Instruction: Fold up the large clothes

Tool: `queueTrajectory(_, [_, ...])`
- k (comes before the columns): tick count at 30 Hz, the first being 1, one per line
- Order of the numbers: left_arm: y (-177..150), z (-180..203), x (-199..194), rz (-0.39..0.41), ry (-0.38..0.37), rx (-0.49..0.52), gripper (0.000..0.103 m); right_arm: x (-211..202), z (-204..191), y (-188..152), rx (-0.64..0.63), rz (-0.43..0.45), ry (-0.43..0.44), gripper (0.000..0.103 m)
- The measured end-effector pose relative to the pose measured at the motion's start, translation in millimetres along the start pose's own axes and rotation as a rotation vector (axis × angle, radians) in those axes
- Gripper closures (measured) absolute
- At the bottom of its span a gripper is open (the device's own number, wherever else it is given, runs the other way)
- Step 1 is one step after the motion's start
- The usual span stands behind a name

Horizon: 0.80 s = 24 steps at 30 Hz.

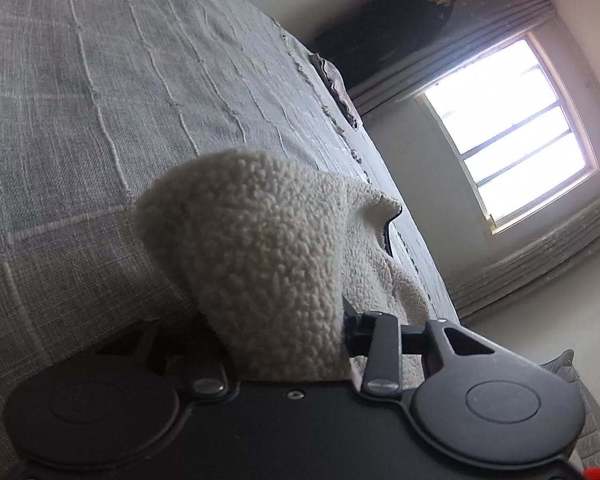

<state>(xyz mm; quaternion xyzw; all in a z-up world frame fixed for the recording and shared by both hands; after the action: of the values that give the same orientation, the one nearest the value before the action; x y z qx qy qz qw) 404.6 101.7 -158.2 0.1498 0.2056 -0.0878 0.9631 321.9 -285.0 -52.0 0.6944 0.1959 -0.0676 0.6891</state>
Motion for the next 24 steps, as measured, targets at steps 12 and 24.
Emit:
queueTrajectory(12, [-1,57,-26,0.058,-0.141,0.161,0.071,88,-78,-49,-0.069,-0.185,0.081,0.080])
queueTrajectory(24, [-121,214,-69,-0.062,-0.444,0.543,0.071,82,-59,-53,0.106,-0.175,0.183,0.082])
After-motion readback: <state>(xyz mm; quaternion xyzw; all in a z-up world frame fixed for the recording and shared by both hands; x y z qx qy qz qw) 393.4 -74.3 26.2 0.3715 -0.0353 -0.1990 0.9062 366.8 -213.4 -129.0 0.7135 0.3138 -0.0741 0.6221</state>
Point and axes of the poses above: each gripper's, at about its wrist camera, not at the fingertips, and x roughly the way its jaws point, z to its right, y to its top, the point moved 10 cm from there along x, roughly the way its jaws point, and after that the axes turned 13 degrees about -x, right-handed, at the moved point
